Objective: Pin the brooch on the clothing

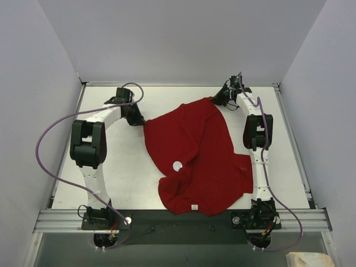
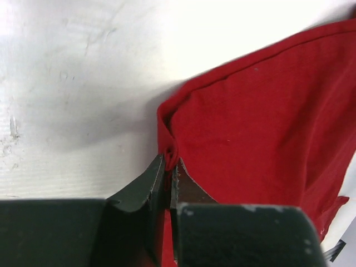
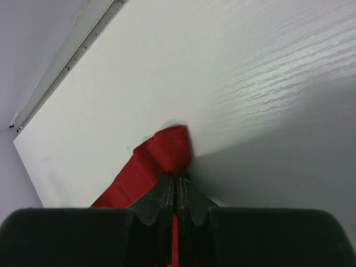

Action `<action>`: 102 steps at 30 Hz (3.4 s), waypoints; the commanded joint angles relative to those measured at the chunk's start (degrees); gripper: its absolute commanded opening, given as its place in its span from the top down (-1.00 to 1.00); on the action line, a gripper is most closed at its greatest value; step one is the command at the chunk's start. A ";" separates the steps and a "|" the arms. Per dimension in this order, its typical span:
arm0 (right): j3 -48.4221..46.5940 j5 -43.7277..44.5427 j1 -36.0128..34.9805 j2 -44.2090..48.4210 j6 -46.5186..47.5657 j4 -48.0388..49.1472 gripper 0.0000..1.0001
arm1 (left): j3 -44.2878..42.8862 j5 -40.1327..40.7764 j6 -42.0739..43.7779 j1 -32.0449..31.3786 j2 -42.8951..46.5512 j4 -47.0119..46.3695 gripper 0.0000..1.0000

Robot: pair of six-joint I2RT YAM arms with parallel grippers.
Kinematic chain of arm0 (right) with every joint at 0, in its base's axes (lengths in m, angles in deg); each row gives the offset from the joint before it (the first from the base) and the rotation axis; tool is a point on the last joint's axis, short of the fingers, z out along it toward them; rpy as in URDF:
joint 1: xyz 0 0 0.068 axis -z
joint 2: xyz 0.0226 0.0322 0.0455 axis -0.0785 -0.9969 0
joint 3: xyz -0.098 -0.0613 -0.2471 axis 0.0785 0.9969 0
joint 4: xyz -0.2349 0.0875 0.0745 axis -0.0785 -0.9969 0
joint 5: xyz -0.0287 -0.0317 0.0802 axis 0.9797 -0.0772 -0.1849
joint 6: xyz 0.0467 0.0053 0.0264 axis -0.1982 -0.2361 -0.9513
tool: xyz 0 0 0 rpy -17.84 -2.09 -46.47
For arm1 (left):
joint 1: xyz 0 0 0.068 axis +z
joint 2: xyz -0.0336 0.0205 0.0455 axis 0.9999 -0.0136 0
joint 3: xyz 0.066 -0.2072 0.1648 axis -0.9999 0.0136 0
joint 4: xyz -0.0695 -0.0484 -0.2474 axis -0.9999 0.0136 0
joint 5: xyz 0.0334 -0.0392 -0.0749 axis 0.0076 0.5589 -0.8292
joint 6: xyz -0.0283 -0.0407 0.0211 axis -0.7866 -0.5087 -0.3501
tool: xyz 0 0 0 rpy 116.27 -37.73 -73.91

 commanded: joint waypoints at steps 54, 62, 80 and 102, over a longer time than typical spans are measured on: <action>44.24 9.55 -11.18 104.65 22.62 17.58 1.00 | -35.86 6.57 16.47 1.18 54.99 11.44 1.00; 53.38 15.35 -11.00 98.60 26.65 19.33 1.00 | -26.56 6.39 14.36 1.26 46.20 5.31 1.00; 36.36 0.51 -0.45 37.27 10.08 38.94 1.00 | -28.81 6.57 8.13 2.49 -2.12 -14.83 1.00; 15.59 10.60 2.80 10.07 0.03 42.02 -0.48 | -53.17 7.00 3.99 5.31 -29.75 -15.54 -0.83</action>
